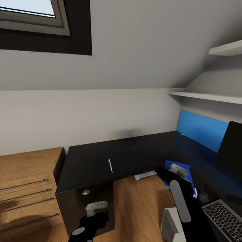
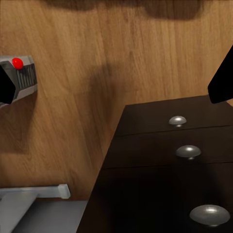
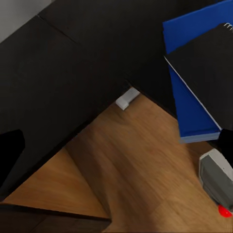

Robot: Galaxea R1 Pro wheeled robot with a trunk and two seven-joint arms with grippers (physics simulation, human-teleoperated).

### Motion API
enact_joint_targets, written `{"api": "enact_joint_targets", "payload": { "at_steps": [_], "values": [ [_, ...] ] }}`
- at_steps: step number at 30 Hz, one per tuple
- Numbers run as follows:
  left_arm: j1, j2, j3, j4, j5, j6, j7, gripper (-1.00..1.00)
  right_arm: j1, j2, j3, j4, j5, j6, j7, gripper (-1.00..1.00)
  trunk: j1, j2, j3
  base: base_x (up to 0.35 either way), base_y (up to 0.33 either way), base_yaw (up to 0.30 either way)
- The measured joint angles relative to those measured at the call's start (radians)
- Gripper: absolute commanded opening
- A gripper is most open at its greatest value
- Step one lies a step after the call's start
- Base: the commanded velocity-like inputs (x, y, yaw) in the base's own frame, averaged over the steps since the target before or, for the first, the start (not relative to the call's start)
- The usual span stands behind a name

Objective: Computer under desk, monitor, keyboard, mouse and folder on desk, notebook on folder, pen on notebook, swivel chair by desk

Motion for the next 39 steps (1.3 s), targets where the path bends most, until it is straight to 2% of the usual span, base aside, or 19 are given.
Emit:
{"api": "enact_joint_targets", "payload": {
  "at_steps": [8,9,13,17,39],
  "values": [
    [0.0,0.0,0.001,0.0,0.0,0.001,-0.001,1.0,0.001,0.0,0.003,-0.001,-0.017,0.001,0.0,1.0,0.0,0.0,-0.006,0.0,0.0,0.192],
    [0.0,0.001,0.001,0.0,0.0,0.001,-0.002,1.0,0.001,0.0,0.028,-0.001,-0.019,0.001,-0.001,1.0,0.0,0.0,-0.007,0.0,0.0,0.22],
    [0.0,0.001,0.001,0.0,0.0,0.001,-0.002,1.0,0.001,-0.002,0.08,0.0,-0.016,-0.001,-0.001,1.0,0.0,0.0,-0.011,0.0,0.0,0.203],
    [0.0,0.001,0.001,0.0,0.001,0.001,-0.002,1.0,0.002,-0.002,0.1,0.002,-0.014,-0.005,-0.002,1.0,0.0,0.0,-0.015,0.0,0.0,0.181],
    [0.0,0.002,0.0,-0.003,0.001,0.001,-0.002,1.0,0.002,-0.003,0.111,0.004,-0.013,-0.008,-0.003,1.0,0.0,0.0,-0.043,0.0,0.0,0.168]
  ]
}}
